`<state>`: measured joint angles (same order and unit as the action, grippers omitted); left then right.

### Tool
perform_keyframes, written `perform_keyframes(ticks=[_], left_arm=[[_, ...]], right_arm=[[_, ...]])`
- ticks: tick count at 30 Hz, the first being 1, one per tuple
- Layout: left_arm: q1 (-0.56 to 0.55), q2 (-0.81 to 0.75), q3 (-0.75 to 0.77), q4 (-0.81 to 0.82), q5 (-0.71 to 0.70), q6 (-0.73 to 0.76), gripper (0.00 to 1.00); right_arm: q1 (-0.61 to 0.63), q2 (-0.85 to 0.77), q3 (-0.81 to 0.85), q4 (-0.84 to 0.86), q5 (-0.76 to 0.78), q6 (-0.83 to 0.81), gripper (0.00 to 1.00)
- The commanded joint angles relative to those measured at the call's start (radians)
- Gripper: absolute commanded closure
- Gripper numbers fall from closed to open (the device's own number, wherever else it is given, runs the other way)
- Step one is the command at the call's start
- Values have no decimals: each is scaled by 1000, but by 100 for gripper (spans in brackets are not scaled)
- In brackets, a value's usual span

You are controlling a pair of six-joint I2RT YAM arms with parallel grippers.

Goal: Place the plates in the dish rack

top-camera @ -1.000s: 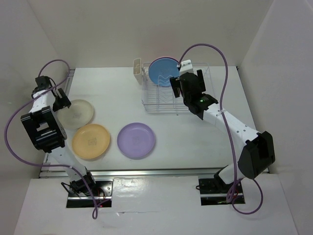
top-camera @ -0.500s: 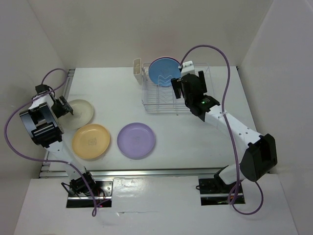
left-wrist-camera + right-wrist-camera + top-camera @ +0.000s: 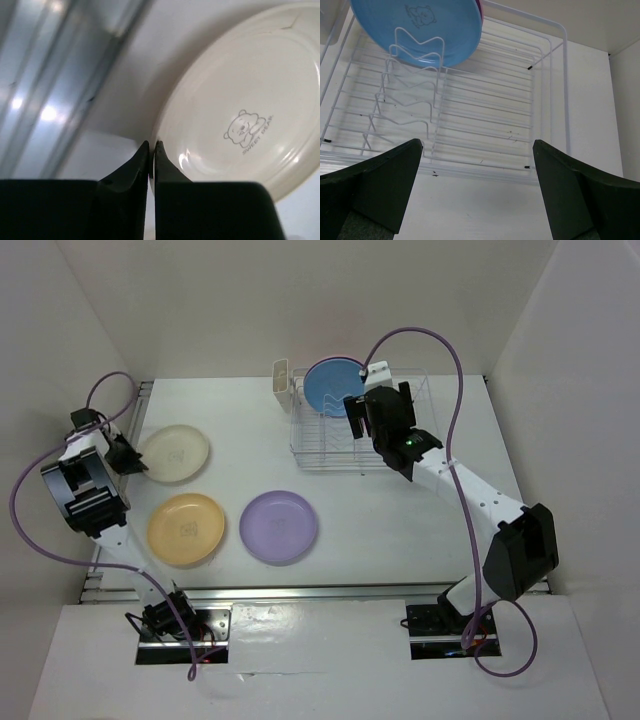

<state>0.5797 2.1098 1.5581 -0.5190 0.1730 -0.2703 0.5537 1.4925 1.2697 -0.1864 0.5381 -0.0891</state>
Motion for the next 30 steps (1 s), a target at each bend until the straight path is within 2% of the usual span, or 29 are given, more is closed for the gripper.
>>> perform_keyframes(ticks=[1,4,6,10,18,21,23,26,27,28,29,30], left_arm=[[-43,79,5,19,120,-6,96],[-63,113,14,8,154,-15,96],[-72,113,14,20,164,-15,100],[-116,53,2,68,206,-15,100],[-199,-77,144,194,315,-35,100],[-259,-175,154,327,324,8,100],[-325,-270,126,474,283,89,100],[-412,-355,41,646,249,219,100],[-441,-407,-16,771,225,258,100],[-511,-433,-50,837,151,308,100],[-562,-456,-87,912,69,424,100],[-617,-486,-163,1108,-40,480,100]], right_arm=[[-1,-3,46,-2,14,19,0],[-1,-3,46,-2,14,19,0],[-1,-12,36,-2,14,19,0],[-1,-12,16,-2,14,19,0],[-1,9,43,-2,14,19,0],[-1,20,43,-2,5,19,0],[-1,20,43,-2,5,19,0],[-1,20,43,-13,5,19,0],[-1,20,43,-13,5,19,0],[-1,20,43,-13,5,19,0],[-1,20,43,-13,16,19,0],[-1,20,52,-13,32,19,0]])
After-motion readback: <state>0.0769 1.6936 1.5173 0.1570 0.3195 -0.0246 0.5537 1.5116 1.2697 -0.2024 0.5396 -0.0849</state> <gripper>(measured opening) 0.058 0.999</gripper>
